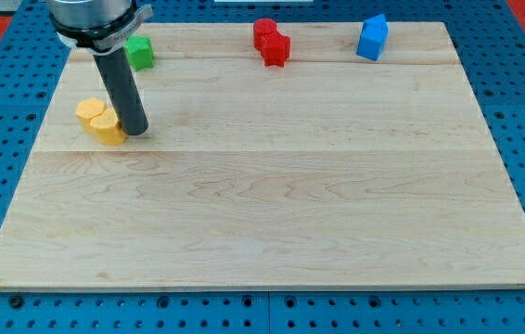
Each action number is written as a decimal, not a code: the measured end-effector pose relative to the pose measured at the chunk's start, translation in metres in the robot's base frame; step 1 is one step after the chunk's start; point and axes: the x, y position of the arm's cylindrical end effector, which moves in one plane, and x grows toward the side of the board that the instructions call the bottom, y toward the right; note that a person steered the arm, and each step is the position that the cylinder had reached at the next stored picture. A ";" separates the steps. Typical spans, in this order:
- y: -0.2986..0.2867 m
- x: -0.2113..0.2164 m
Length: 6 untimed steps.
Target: Point your arm at the center of the board
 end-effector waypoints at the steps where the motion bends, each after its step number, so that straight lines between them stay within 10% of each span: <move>1: -0.001 0.000; 4: 0.140 -0.006; 6: 0.133 -0.034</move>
